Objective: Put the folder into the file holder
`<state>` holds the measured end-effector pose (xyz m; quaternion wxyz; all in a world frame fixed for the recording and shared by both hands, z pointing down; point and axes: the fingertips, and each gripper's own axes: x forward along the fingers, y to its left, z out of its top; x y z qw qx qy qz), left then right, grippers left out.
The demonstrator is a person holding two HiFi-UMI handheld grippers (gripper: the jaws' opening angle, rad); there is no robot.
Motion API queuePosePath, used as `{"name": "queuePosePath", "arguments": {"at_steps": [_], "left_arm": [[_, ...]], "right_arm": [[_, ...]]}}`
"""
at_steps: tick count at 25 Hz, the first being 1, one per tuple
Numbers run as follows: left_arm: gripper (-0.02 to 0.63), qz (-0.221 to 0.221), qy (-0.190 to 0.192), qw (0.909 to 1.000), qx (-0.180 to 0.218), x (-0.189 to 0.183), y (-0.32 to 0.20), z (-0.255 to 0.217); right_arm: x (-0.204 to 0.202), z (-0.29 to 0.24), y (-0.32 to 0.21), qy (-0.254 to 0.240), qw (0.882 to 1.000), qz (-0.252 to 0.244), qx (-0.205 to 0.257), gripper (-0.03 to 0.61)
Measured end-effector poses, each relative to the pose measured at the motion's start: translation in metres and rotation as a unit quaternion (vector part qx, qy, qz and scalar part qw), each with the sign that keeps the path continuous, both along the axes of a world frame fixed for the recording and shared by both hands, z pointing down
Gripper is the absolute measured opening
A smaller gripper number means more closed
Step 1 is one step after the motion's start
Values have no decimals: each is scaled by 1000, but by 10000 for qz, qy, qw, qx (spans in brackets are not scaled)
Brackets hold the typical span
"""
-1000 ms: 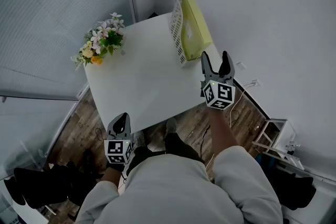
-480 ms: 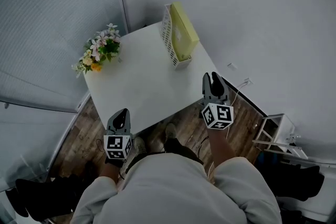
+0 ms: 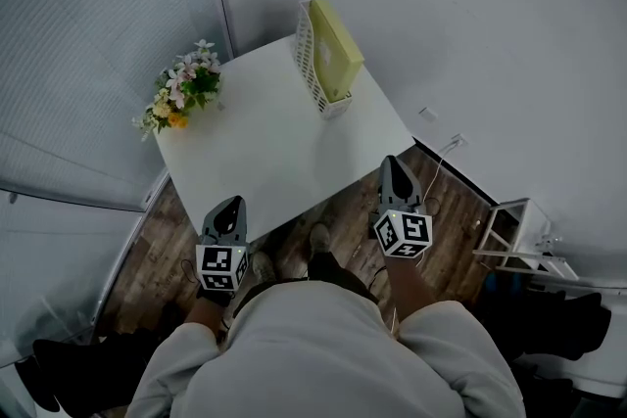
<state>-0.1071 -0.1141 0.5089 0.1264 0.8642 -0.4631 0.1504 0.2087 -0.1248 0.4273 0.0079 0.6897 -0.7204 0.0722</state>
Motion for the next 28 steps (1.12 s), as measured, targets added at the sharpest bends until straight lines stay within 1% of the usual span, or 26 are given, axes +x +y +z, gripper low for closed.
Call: {"name": "queuePosePath", "arguments": {"at_steps": [5,11,28], "left_arm": [[8,83,-2,10000,-22,5,6,2],[8,153,-3,9999,2,8,9,1],[8,134,-34,9999,-18,8,6,3]], "right_arm": [[2,11,16,-145,9997,96,-189,9],[0,17,25,-170,9995,88,-266,9],[-2,21,18,-153,9992,-6,-361,9]]}}
